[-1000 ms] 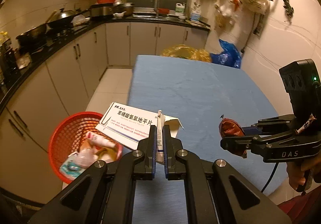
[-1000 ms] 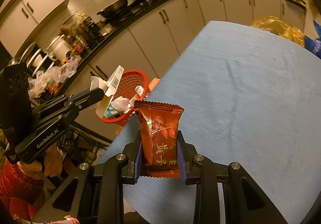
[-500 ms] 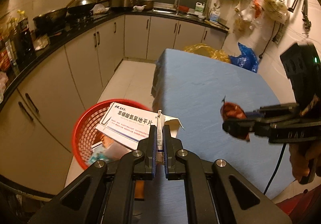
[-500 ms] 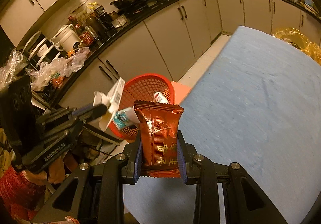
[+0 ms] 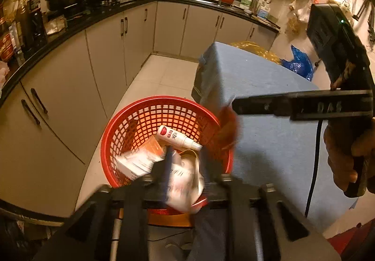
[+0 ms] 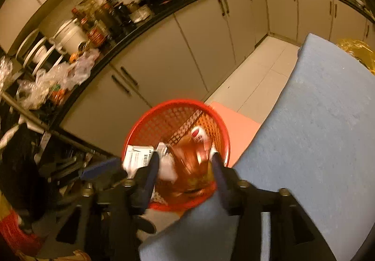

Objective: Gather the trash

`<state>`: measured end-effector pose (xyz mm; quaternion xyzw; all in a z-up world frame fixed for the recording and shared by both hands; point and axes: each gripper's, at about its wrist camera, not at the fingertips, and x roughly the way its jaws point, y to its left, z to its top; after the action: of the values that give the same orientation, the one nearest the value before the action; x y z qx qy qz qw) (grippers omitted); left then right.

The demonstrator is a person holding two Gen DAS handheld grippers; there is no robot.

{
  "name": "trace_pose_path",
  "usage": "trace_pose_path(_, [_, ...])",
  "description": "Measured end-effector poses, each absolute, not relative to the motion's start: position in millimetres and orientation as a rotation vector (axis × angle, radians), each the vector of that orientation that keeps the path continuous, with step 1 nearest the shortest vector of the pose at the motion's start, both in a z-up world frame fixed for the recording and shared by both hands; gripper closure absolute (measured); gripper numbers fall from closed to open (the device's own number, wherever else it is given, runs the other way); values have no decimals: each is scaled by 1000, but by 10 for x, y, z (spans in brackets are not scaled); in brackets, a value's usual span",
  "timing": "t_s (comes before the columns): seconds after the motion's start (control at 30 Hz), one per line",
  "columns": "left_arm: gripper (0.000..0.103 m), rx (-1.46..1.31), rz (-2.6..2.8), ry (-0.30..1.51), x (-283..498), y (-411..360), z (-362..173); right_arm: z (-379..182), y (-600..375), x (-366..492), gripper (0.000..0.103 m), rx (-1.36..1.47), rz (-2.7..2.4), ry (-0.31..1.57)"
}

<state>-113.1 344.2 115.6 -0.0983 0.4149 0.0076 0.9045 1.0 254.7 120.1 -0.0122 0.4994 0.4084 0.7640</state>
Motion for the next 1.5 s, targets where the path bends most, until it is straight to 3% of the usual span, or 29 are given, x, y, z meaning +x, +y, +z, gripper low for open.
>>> trace_pose_path(0.07, [56,-199,29,835,-1177,3440,1201,1286,2476,-2,49,-8,894,1070])
trace_pose_path(0.2, [56,-185,69,812,-1281,3367,1320,1493,2230,-157,48,-6,873,1019])
trace_pose_path(0.33, [25,-148,211,746,-1494,3177,1517,1755,1870,-494,29,-24,806,926])
trace_pose_path(0.4, [22,-137,256,710,-1616,3039,1638,1842,1710,-659,22,-51,781,891])
trace_pose_path(0.63, [7,-144,374,665,-1834,2722,2097,2102,1194,-1249,14,-184,770,760])
trace_pose_path(0.9, [6,-90,459,672,-2031,2330,2277,2187,923,-1619,12,-270,864,669])
trace_pose_path(1.5, [6,-63,585,706,-2387,1996,2293,2149,644,-1796,12,-271,958,653])
